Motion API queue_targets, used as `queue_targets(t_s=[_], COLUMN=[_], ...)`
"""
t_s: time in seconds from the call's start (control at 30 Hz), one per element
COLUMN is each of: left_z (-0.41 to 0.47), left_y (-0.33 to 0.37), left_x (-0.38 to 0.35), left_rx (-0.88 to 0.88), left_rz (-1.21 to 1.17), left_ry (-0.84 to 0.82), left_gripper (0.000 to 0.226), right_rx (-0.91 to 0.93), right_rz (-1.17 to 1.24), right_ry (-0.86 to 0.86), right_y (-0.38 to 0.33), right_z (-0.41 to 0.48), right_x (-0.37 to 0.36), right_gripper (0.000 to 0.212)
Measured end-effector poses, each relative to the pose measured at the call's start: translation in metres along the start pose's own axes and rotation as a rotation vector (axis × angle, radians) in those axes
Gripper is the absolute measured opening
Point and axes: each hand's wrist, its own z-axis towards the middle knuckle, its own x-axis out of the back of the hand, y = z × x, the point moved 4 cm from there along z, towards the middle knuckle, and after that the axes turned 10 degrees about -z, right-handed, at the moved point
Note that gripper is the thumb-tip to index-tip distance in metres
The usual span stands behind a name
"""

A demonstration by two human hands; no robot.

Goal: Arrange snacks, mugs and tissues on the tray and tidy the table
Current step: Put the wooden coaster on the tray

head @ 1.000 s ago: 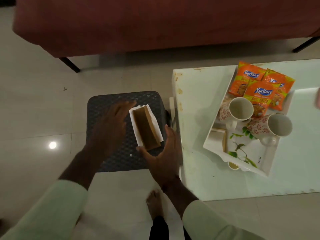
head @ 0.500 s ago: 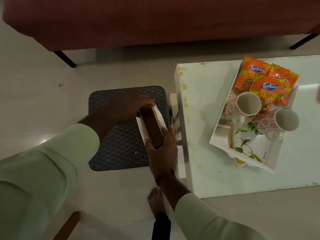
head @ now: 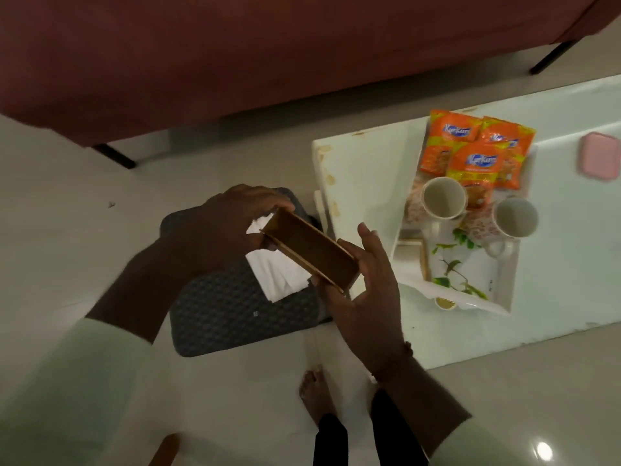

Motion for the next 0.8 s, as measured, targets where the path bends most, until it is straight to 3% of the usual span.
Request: queue_targets(t_s=[0.13, 0.4, 0.8], left_z=[0.019, 0.071, 0.115], left_y=[0.048, 0.113, 0.131], left_x=[-0.019, -0.116, -0.230], left_rx=[-0.048, -0.027, 0.013], left_rz=[-0.065, -0.208, -0.137], left_ry=[0.024, 0.102, 0.064], left_gripper=[0.052, 0.059, 0.056], right_rx=[0.101, 0.043, -0.156], right_rz=[-0.078, -0.311, -0.527], right_ry=[0.071, 0.138, -0.001], right_y=[0.033, 0.128, 0.256], right_z=[0.013, 0.025, 0.010], right_x=[0.064, 0.151, 0.142], right_gripper=[0.056, 0.060, 0.060])
